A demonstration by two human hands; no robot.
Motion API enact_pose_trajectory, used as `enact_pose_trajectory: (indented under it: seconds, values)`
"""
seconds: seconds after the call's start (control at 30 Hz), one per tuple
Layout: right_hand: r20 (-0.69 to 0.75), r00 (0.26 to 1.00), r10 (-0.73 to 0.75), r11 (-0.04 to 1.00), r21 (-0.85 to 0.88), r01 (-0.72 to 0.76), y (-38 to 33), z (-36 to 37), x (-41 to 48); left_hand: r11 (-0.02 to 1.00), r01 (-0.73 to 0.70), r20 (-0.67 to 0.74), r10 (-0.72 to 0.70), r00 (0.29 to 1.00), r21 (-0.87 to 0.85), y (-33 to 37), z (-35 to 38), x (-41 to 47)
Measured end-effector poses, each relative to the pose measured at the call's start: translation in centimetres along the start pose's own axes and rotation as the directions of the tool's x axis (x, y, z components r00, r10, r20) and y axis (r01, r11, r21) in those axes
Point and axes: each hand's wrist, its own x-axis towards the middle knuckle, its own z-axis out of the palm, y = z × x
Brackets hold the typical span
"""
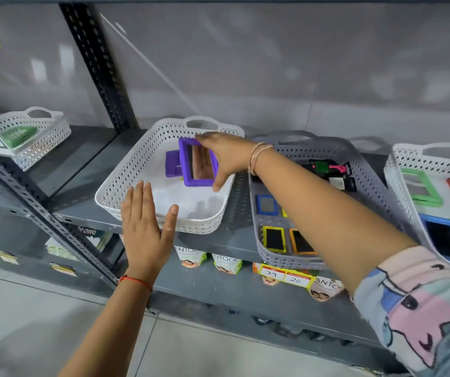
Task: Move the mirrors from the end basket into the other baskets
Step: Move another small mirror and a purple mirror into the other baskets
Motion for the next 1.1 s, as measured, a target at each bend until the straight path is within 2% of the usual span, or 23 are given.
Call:
enact_pose_trajectory:
  seconds: [0.13,0.27,0.43,0.57,0.63,0.77,0.93,1.1]
  values:
    - [-0.078,0.992,0.098,0.995,0.017,-0.097,2.4,-1.5,-3.7,0.996,-0.09,-0.014,0.09,0.996,-0.009,2.7,0.4,-0.9]
    - [-0.096,0.974,0.206,0.978,0.049,-0.202,5.3,-1.5,-8.4,0.972,-0.213,0.066,0.22,0.973,-0.094,7.2,1.4,-2.5]
    - [-0.078,0.934,0.348,0.937,0.056,-0.344,8.6,-1.8,-15.4,0.909,-0.386,0.205,0.413,0.888,-0.156,13.2,3.3,-5.3]
    - [-0.036,0.883,0.468,0.881,0.099,-0.463,11.4,-1.8,-21.6,0.861,-0.5,0.268,0.506,0.82,-0.094,16.5,4.8,-6.7]
    - [-0.009,0.849,0.528,0.842,0.139,-0.522,12.8,-2.1,-24.6,0.859,-0.506,0.305,0.504,0.808,-0.078,17.3,5.5,-7.2]
    - [0.057,0.772,0.633,0.744,0.233,-0.627,15.2,-2.3,-30.0,0.882,-0.469,0.329,0.454,0.828,-0.037,17.6,6.2,-7.7]
    - [0.172,0.65,0.74,0.618,0.21,-0.758,17.6,-2.0,-34.9,0.886,-0.463,0.34,0.446,0.828,-0.032,17.8,6.2,-7.9]
    - [0.218,0.518,0.827,0.527,0.016,-0.849,19.9,-1.9,-38.4,0.887,-0.462,0.338,0.443,0.83,-0.027,18.0,6.2,-8.0]
